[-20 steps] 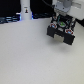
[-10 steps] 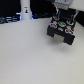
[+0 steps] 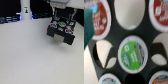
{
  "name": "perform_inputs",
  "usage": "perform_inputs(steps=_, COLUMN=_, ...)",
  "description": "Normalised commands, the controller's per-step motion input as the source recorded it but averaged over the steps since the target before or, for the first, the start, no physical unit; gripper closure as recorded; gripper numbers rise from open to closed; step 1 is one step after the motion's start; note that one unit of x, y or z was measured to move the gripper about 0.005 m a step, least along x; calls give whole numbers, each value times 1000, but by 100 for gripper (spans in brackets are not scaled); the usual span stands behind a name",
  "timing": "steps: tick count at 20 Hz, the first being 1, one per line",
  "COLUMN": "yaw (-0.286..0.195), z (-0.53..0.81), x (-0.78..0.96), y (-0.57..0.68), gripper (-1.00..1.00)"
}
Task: Open the kcup holder, insert the kcup into the holder, and close the kcup holder
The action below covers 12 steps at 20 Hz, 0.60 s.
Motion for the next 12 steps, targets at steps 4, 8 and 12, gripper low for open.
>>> perform_inputs(steps=4, yaw=31, z=105, x=647, y=-415, gripper=-100)
perform_inputs(steps=8, yaw=42, z=30, x=693, y=-348, gripper=-100)
perform_inputs(steps=12, yaw=52, z=-28, x=748, y=-194, gripper=-100)
